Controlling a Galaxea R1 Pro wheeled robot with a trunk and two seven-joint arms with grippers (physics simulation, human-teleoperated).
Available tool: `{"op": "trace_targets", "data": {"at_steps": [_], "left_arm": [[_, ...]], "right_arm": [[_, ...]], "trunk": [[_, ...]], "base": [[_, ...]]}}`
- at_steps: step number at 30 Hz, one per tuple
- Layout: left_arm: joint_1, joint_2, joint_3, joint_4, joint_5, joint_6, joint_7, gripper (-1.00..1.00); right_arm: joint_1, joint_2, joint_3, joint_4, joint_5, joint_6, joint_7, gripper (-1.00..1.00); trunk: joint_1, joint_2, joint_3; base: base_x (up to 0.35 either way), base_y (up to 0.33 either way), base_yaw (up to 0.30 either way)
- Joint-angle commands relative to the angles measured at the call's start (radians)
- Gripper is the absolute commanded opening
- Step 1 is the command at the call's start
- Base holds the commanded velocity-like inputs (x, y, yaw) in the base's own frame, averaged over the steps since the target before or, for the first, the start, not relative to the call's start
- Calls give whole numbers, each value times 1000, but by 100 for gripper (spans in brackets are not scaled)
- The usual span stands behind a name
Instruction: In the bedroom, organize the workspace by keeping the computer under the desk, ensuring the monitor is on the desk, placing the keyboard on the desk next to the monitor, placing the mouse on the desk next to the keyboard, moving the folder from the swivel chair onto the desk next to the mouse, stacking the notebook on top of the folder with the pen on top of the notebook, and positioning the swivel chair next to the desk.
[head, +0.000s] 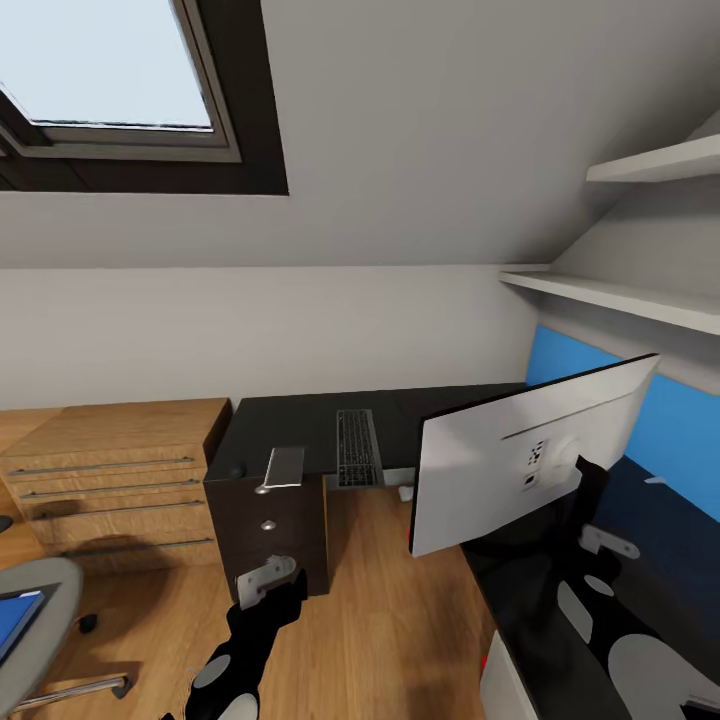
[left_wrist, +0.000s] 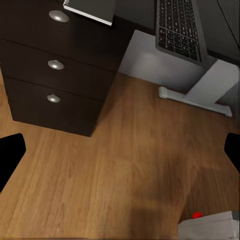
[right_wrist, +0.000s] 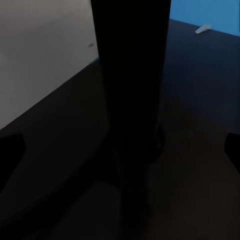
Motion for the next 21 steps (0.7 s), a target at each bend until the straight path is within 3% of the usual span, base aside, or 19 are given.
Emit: {"op": "trace_targets", "data": {"at_steps": [1,21], "left_arm": [[-1,0,-8,-1,2,4,7,100],[-1,-12,-31,0,0,3,10,100]], "right_arm": [[-1,1,2,-5,-13,0,1,100],[-1,-9,3,-20,-19,19,-2,100]], "trunk": [[0,-1,-1],[0,-1,-1]], "base": [[0,0,0],[0,0,0]]}}
